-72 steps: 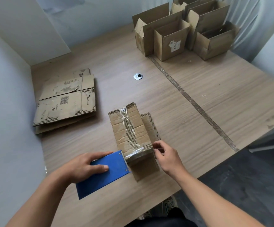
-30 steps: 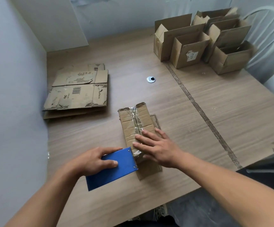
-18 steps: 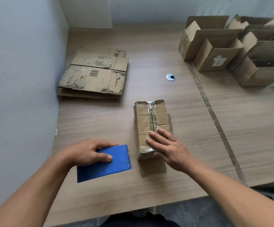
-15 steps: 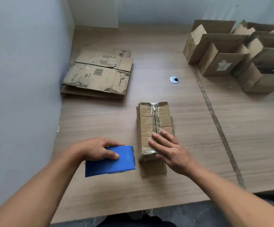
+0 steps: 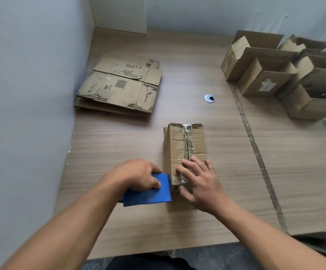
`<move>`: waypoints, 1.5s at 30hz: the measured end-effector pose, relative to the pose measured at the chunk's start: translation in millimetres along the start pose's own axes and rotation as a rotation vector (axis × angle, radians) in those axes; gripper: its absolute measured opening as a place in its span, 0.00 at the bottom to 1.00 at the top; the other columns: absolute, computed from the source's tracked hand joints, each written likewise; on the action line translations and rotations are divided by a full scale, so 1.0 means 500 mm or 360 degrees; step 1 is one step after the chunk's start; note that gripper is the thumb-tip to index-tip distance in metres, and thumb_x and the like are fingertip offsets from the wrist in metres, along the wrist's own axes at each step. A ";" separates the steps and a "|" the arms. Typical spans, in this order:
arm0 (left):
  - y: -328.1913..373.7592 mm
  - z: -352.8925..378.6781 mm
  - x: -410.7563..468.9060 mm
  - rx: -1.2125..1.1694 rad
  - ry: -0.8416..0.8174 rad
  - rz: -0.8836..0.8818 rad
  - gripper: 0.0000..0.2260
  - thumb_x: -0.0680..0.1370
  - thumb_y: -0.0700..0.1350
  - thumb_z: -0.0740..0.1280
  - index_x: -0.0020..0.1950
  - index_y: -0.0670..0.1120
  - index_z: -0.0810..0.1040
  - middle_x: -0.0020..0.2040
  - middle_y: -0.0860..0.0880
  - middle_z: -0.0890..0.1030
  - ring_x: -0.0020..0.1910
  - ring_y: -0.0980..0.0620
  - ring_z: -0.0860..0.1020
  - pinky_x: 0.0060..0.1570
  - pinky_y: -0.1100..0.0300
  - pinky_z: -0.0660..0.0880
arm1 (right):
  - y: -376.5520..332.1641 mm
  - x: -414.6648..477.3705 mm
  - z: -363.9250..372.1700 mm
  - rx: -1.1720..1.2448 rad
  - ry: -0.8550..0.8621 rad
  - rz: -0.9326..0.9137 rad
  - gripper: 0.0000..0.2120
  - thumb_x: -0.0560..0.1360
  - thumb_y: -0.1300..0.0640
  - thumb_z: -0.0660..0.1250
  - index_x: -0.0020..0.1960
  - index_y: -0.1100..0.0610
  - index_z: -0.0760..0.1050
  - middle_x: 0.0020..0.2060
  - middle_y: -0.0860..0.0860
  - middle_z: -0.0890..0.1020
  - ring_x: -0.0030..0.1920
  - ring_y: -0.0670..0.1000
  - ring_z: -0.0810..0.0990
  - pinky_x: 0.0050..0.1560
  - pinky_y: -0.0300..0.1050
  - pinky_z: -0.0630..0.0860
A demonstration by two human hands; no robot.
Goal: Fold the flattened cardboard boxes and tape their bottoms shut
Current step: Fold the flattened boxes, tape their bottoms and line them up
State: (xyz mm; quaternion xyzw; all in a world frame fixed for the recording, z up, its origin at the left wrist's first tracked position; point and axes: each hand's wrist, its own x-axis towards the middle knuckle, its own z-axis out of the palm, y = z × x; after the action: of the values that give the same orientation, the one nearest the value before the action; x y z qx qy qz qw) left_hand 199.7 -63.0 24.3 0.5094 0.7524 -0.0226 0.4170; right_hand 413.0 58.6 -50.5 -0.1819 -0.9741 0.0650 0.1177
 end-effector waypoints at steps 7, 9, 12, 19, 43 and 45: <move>0.092 0.015 -0.012 0.0335 0.0259 -0.0260 0.16 0.75 0.50 0.63 0.61 0.50 0.79 0.60 0.49 0.81 0.60 0.45 0.79 0.51 0.55 0.73 | -0.024 0.008 0.009 0.0059 0.0000 0.0069 0.21 0.70 0.41 0.63 0.60 0.49 0.70 0.62 0.52 0.75 0.70 0.66 0.72 0.65 0.72 0.67; 0.095 0.037 -0.018 0.0402 0.0300 -0.0248 0.16 0.77 0.50 0.62 0.64 0.50 0.78 0.63 0.48 0.80 0.62 0.45 0.78 0.55 0.55 0.73 | -0.028 0.009 0.009 0.0121 0.0007 0.0070 0.20 0.72 0.39 0.63 0.59 0.48 0.70 0.62 0.50 0.73 0.69 0.66 0.72 0.65 0.72 0.66; 0.054 0.043 -0.034 0.0246 0.0346 -0.0308 0.16 0.77 0.52 0.62 0.64 0.56 0.76 0.62 0.49 0.80 0.61 0.45 0.77 0.52 0.55 0.72 | -0.026 0.011 0.005 0.0255 -0.0025 0.0159 0.20 0.71 0.39 0.63 0.59 0.46 0.69 0.62 0.48 0.71 0.71 0.65 0.70 0.67 0.72 0.63; 0.007 0.074 -0.042 0.0073 0.0658 -0.0373 0.19 0.79 0.56 0.60 0.70 0.60 0.67 0.57 0.48 0.81 0.55 0.42 0.79 0.46 0.53 0.71 | -0.031 0.019 -0.010 0.0457 -0.0198 0.0312 0.22 0.68 0.38 0.62 0.60 0.41 0.66 0.65 0.50 0.72 0.77 0.58 0.61 0.73 0.66 0.52; -0.049 0.035 -0.043 -0.0637 0.0868 -0.0411 0.24 0.79 0.59 0.64 0.75 0.65 0.64 0.65 0.53 0.78 0.58 0.47 0.77 0.54 0.54 0.75 | -0.070 0.041 -0.020 0.0168 -0.0352 0.0392 0.32 0.65 0.37 0.75 0.63 0.42 0.63 0.65 0.49 0.64 0.74 0.59 0.61 0.73 0.72 0.51; -0.055 0.030 -0.048 -0.0666 0.0880 -0.0389 0.24 0.78 0.58 0.65 0.74 0.65 0.66 0.65 0.53 0.78 0.58 0.47 0.76 0.55 0.53 0.75 | -0.072 0.042 -0.014 0.0144 -0.0325 0.0323 0.33 0.62 0.43 0.79 0.60 0.44 0.66 0.60 0.50 0.65 0.69 0.66 0.70 0.65 0.79 0.61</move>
State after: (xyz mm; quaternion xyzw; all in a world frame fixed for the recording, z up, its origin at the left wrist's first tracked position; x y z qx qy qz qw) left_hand 190.4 -101.1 19.1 0.3063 0.8804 0.2205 0.2873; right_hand 383.4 33.8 -33.3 -0.2663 -0.9537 0.1387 0.0188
